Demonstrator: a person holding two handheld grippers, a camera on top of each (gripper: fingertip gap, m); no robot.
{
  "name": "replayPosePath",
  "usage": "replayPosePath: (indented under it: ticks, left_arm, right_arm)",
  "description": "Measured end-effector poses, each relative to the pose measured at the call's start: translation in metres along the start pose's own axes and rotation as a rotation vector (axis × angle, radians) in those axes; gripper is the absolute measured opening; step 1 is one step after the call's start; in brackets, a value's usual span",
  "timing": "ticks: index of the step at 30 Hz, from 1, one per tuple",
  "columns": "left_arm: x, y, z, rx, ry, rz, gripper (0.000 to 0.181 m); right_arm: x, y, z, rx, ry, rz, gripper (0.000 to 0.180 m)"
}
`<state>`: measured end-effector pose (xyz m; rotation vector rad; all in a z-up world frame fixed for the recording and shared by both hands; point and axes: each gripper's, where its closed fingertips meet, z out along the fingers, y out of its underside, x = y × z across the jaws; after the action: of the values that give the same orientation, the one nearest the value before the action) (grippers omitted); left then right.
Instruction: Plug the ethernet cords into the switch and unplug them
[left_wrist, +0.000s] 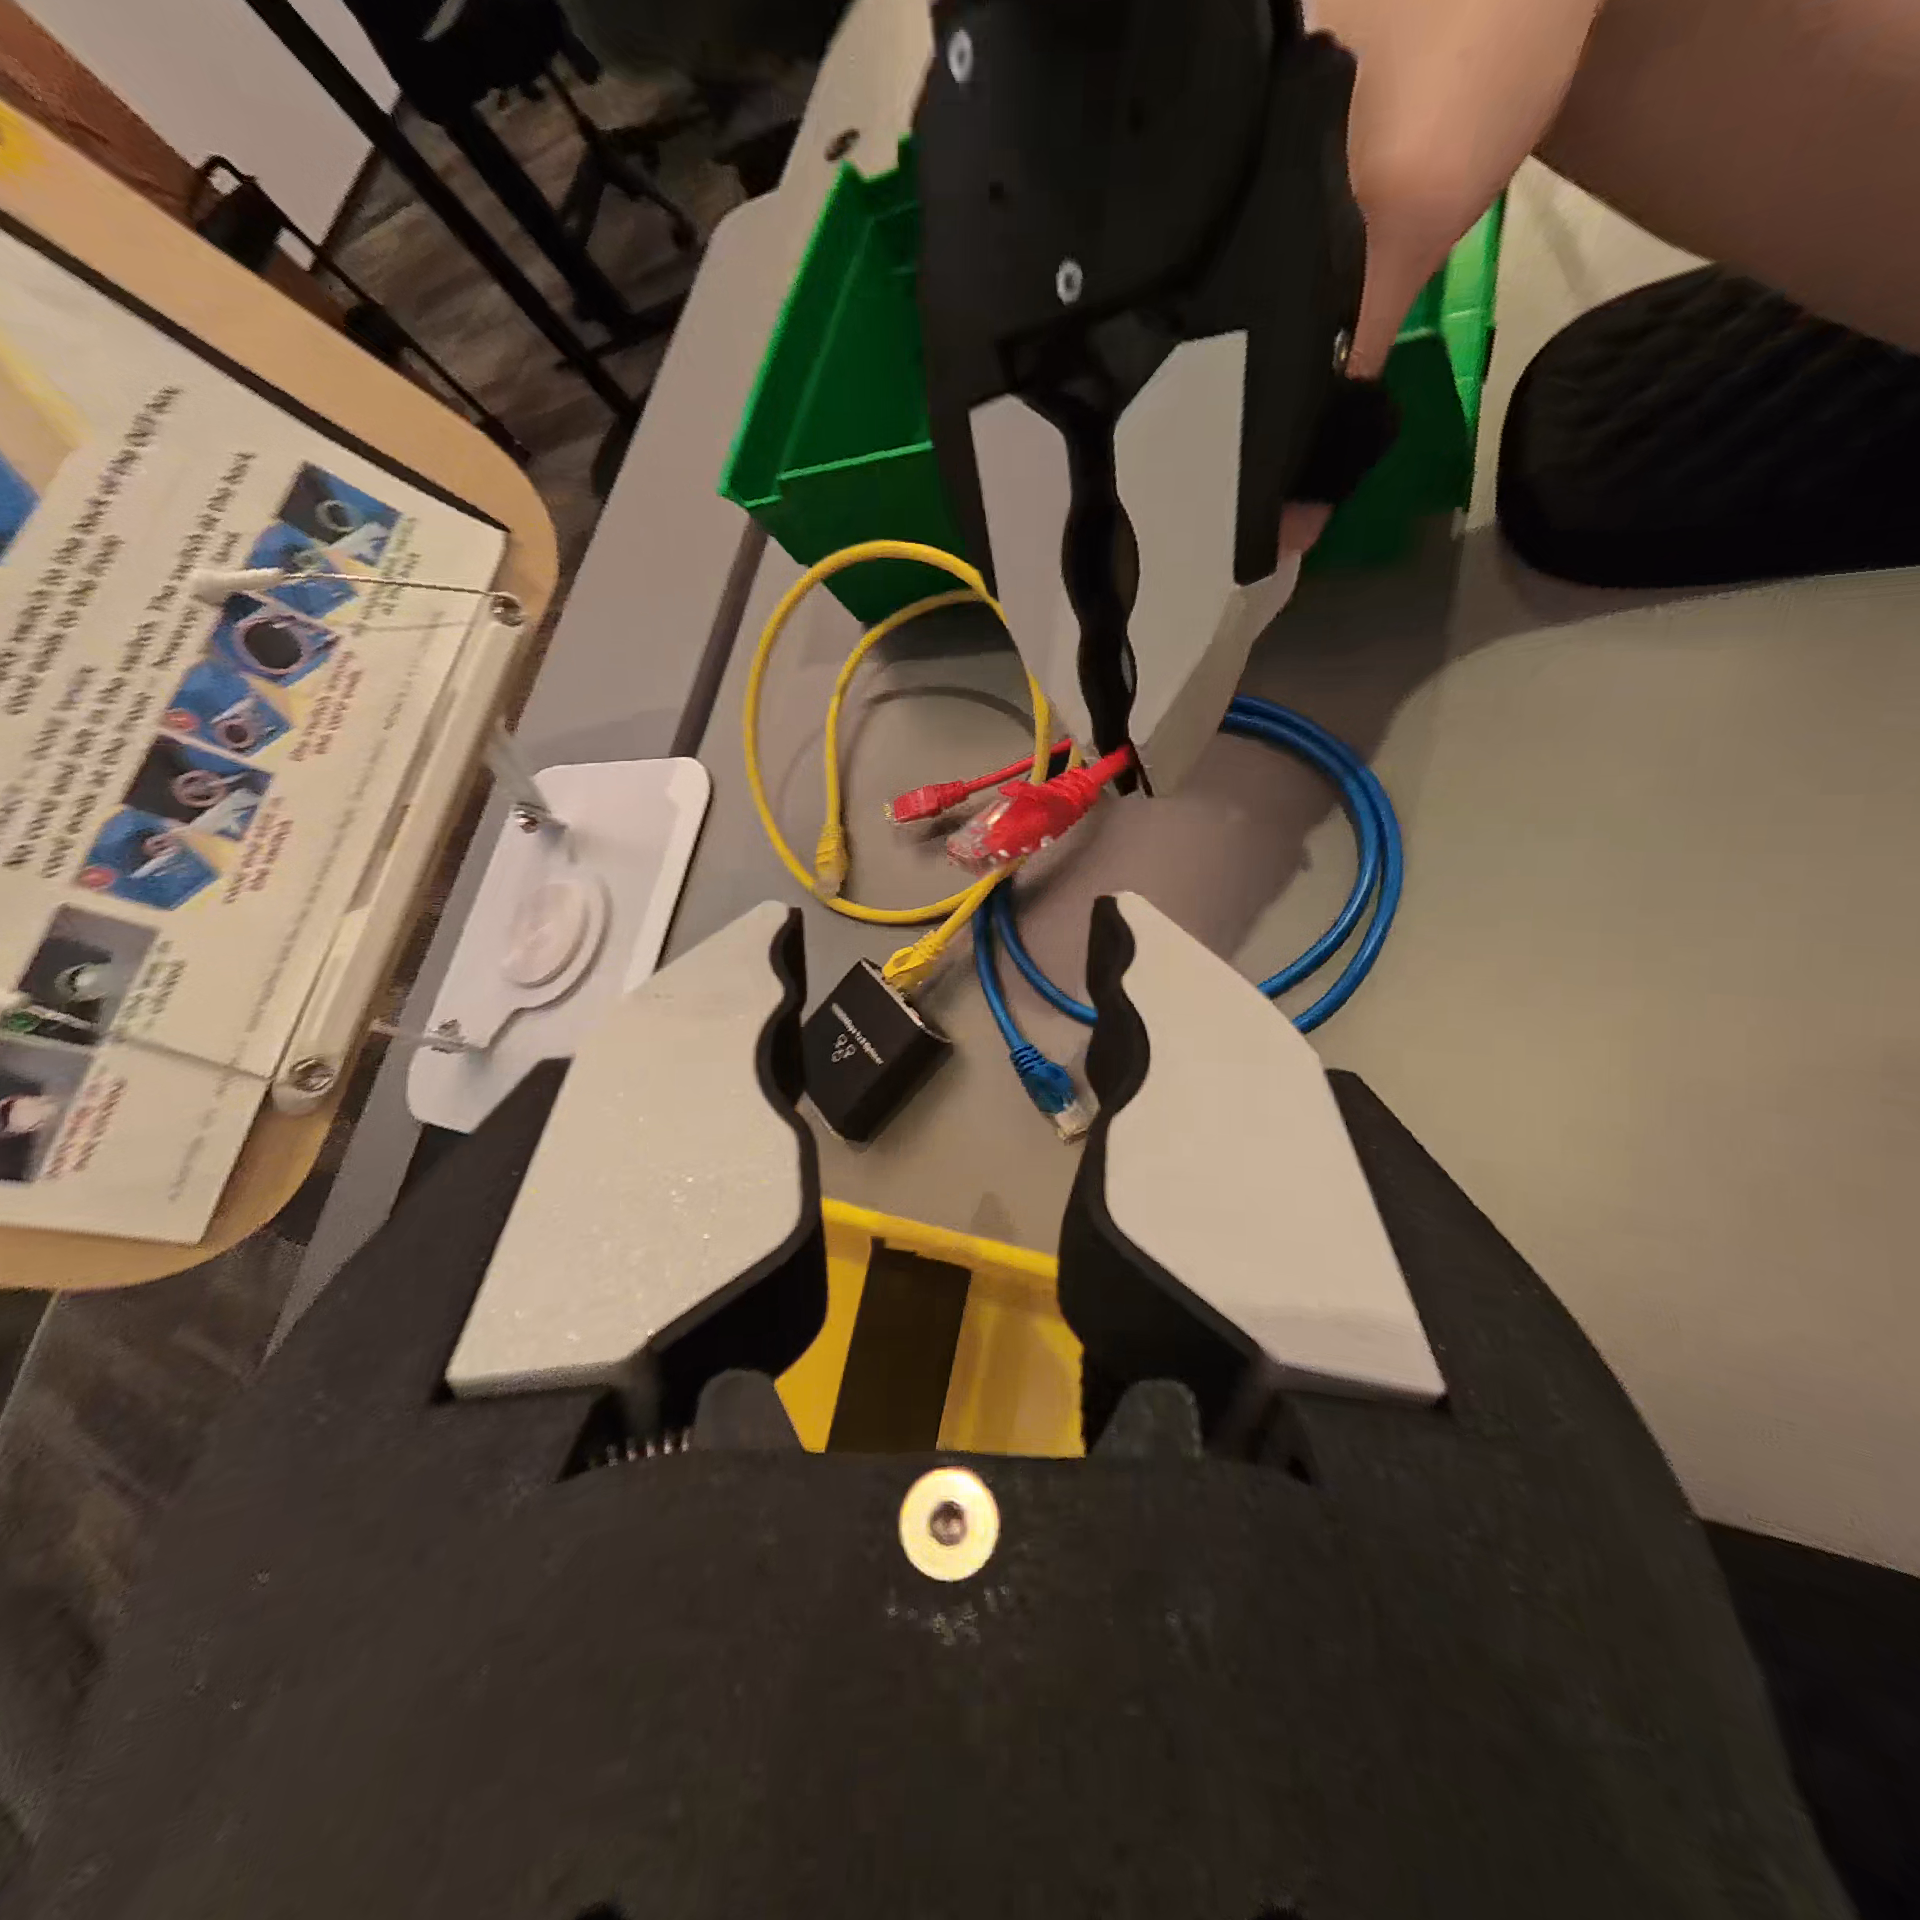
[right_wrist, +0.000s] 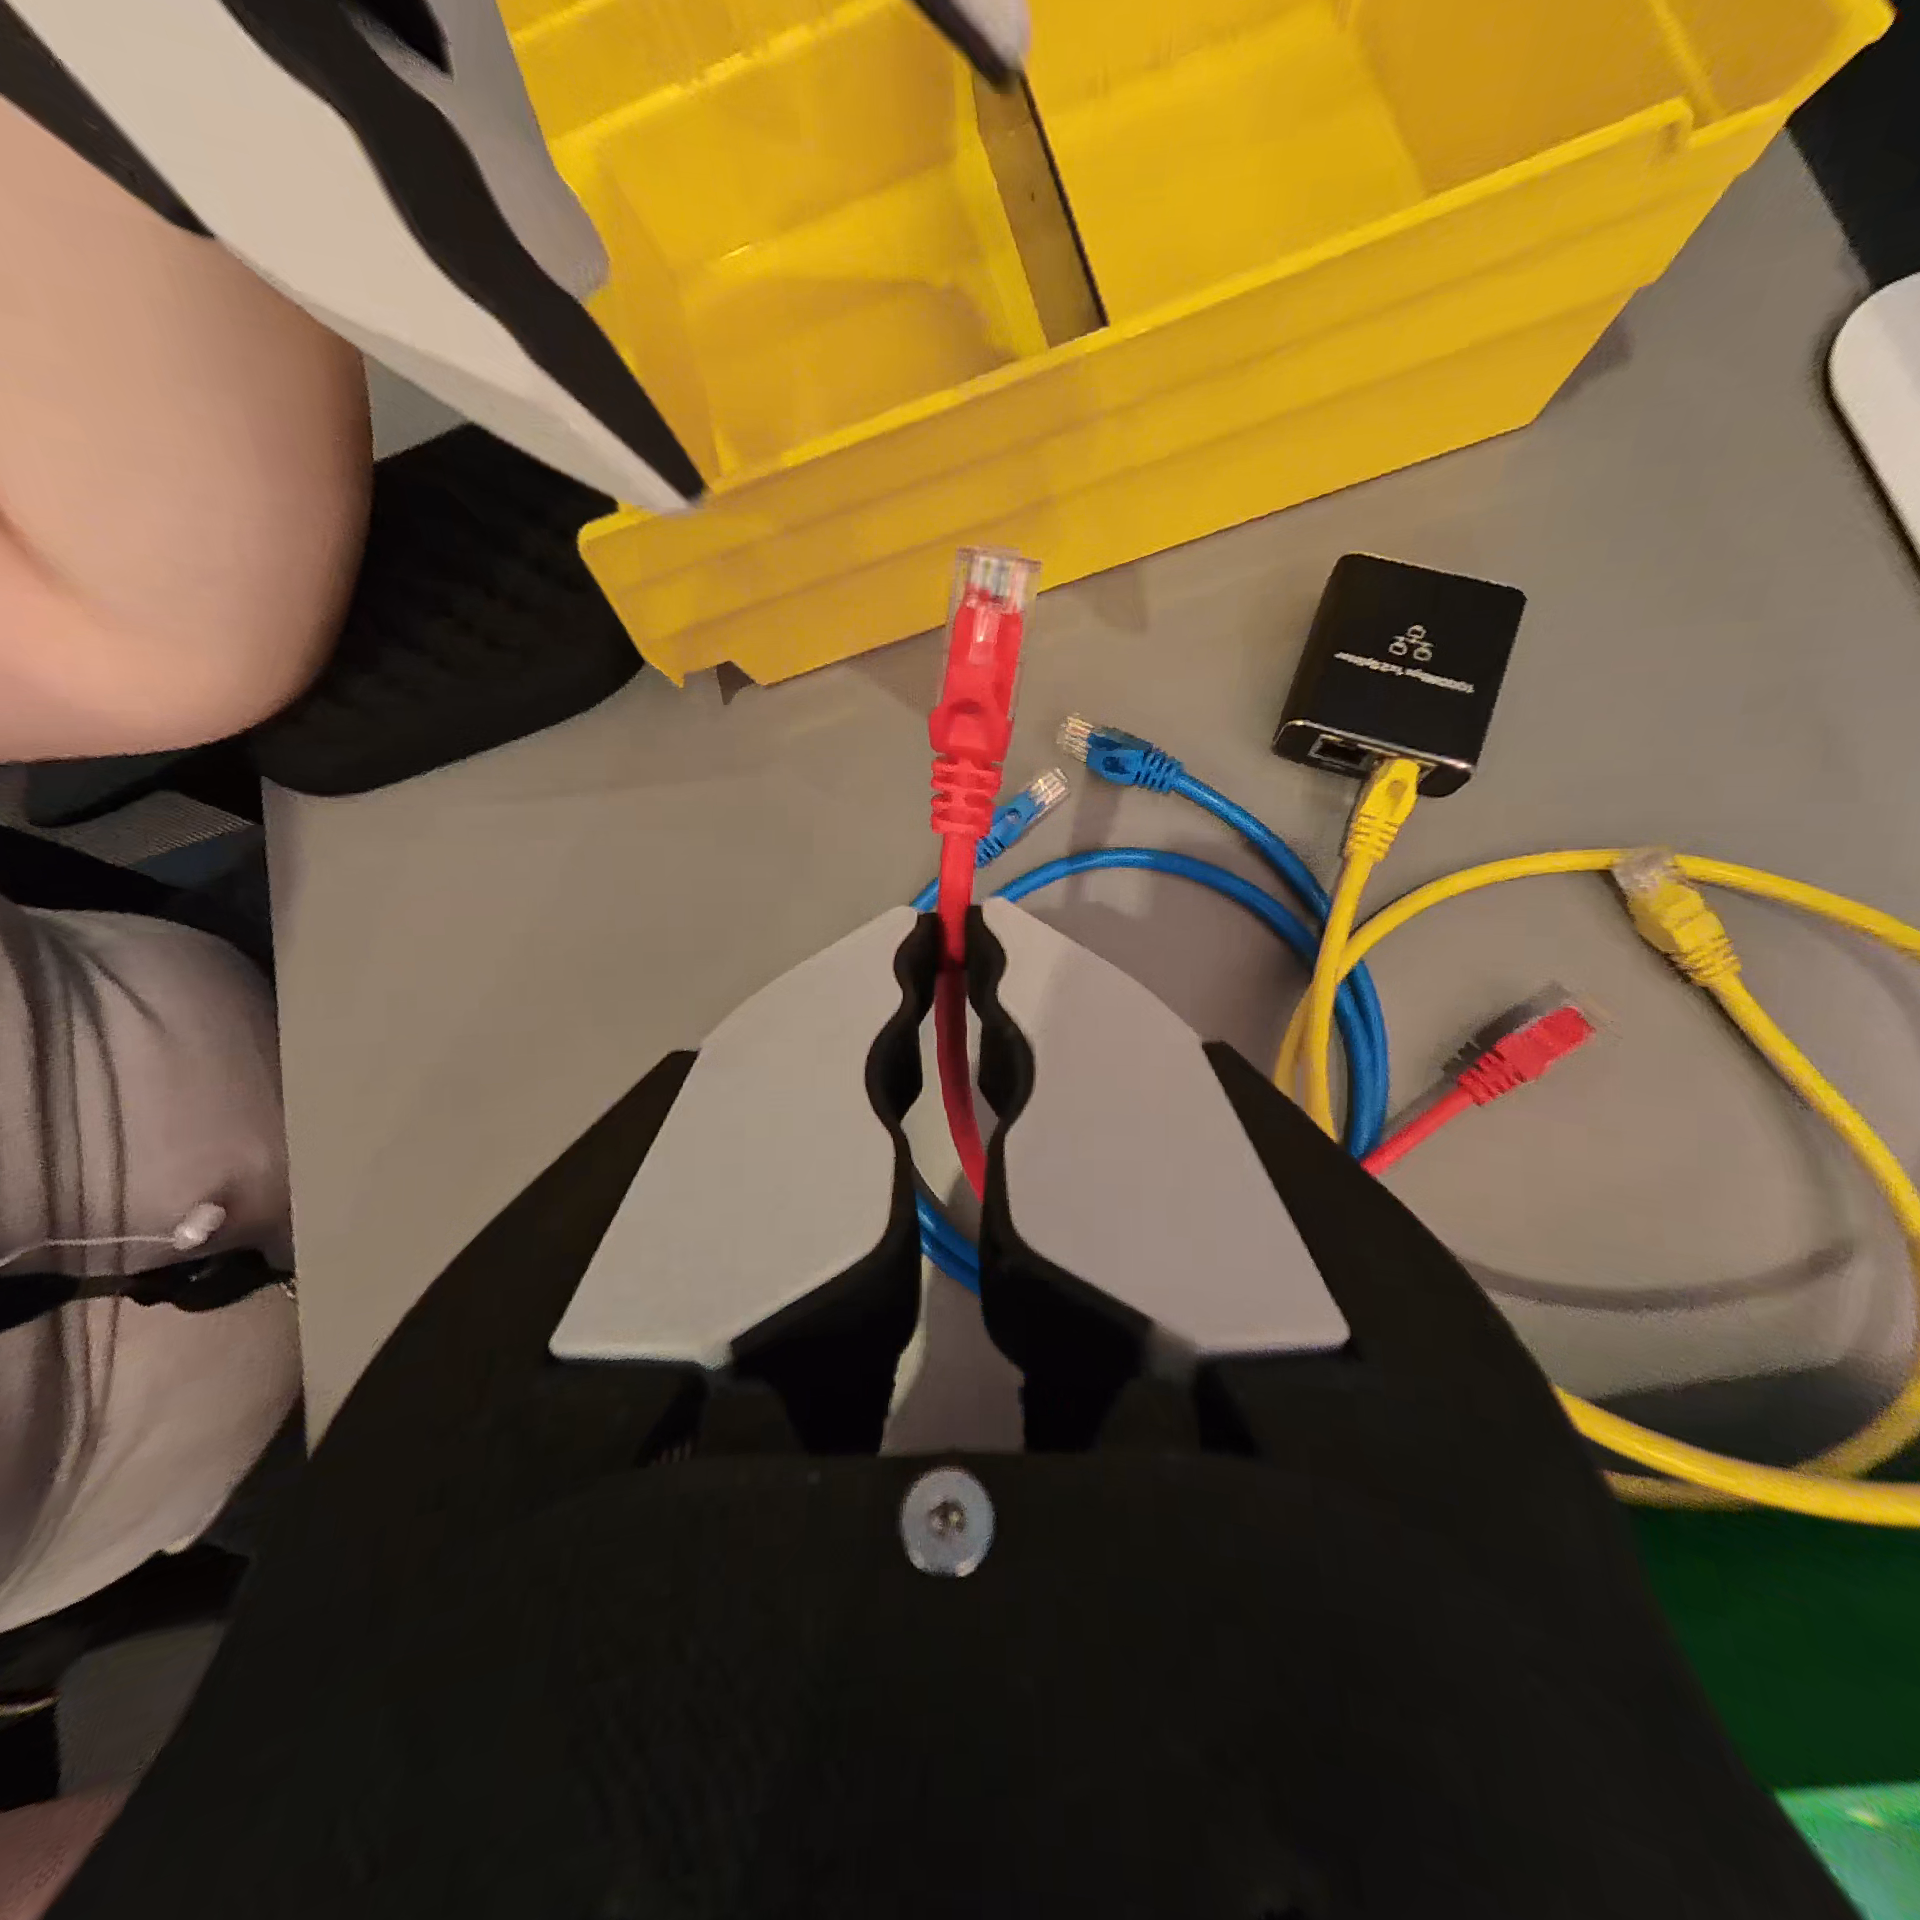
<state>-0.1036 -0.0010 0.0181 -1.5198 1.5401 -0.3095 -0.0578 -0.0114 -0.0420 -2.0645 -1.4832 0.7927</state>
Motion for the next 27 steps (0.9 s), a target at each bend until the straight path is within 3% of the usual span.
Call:
replayPosePath:
  ticks: [7, 11, 19, 22, 24, 27]
  left_arm:
    - [0.014, 0.002, 0.033, -0.064, 0.108, -0.069, 0.042]
    - [0.022, -0.009, 0.039, 0.005, 0.191, -0.119, 0.029]
    - [0.027, -0.002, 0.047, -0.025, 0.232, -0.104, 0.022]
    - [0.017, -0.008, 0.049, 0.003, 0.249, -0.221, 0.021]
    - [0.01, -0.013, 0.049, 0.048, 0.251, -0.291, 0.021]
    - [-0.001, -0.012, 0.047, 0.071, 0.217, -0.331, 0.021]
  right_arm:
    - [-0.003, 0.002, -0.007, -0.034, 0.066, -0.126, 0.007]
    - [-0.004, 0.003, -0.005, -0.052, 0.077, -0.16, 0.007]
    - [-0.001, 0.008, -0.005, -0.065, 0.083, -0.185, 0.007]
    - [0.008, 0.0, -0.012, -0.002, 0.131, -0.168, 0.008]
    - [0.015, -0.01, -0.02, 0.067, 0.177, -0.142, 0.018]
    - [0.033, -0.033, -0.046, 0.208, 0.351, -0.071, 0.028]
